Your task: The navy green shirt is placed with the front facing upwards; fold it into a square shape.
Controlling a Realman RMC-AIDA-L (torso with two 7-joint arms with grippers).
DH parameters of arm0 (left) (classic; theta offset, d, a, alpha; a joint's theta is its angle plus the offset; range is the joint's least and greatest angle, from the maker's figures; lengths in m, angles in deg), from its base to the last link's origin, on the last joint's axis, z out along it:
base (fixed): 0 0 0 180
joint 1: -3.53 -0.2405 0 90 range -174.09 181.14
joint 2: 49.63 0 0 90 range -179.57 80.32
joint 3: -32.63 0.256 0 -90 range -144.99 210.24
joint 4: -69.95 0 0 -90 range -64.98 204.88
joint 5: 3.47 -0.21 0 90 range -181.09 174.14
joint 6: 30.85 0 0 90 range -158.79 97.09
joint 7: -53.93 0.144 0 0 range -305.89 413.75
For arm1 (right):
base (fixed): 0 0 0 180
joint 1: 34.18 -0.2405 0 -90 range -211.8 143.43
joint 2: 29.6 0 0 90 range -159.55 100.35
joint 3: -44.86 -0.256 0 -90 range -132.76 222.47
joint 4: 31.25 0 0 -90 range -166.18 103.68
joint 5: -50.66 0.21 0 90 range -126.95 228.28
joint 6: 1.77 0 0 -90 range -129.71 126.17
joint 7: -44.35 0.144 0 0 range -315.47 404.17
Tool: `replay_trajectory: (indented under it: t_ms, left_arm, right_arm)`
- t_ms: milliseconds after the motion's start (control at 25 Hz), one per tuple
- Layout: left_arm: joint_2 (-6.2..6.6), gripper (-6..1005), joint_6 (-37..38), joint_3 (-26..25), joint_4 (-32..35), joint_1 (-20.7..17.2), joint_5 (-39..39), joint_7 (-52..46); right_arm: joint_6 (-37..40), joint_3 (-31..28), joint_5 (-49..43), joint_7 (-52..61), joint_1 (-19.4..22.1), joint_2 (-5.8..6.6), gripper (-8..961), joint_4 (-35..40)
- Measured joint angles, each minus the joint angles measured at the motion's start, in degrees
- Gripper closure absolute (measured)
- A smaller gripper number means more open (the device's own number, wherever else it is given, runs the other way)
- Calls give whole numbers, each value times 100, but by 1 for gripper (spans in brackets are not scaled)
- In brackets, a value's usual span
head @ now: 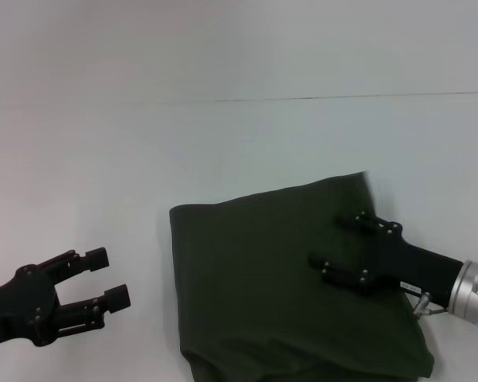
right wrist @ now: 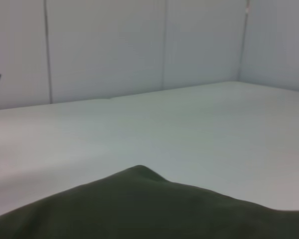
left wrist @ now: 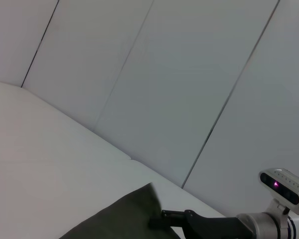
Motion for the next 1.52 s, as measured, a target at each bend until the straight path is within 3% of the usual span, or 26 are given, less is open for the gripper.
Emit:
replay_trajectory:
  t_ms: [520, 1120, 1320, 1520]
  left_arm:
    - [-9, 180, 9, 3, -53, 0, -7, 0]
    - [-9, 188, 21, 10, -97, 43, -8, 4]
    - [-9, 190, 69, 108, -117, 60, -8, -21]
    - [-25, 193, -17, 696, 10, 171, -24, -44]
  right_arm:
    - [267, -434, 11, -67, 72, -19, 108, 41]
    - [-467, -233, -25, -41, -161, -45, 108, -174]
    - [333, -600, 228, -71, 41, -11, 108, -96]
    - [1225, -941, 782, 61, 429, 15, 108, 152]
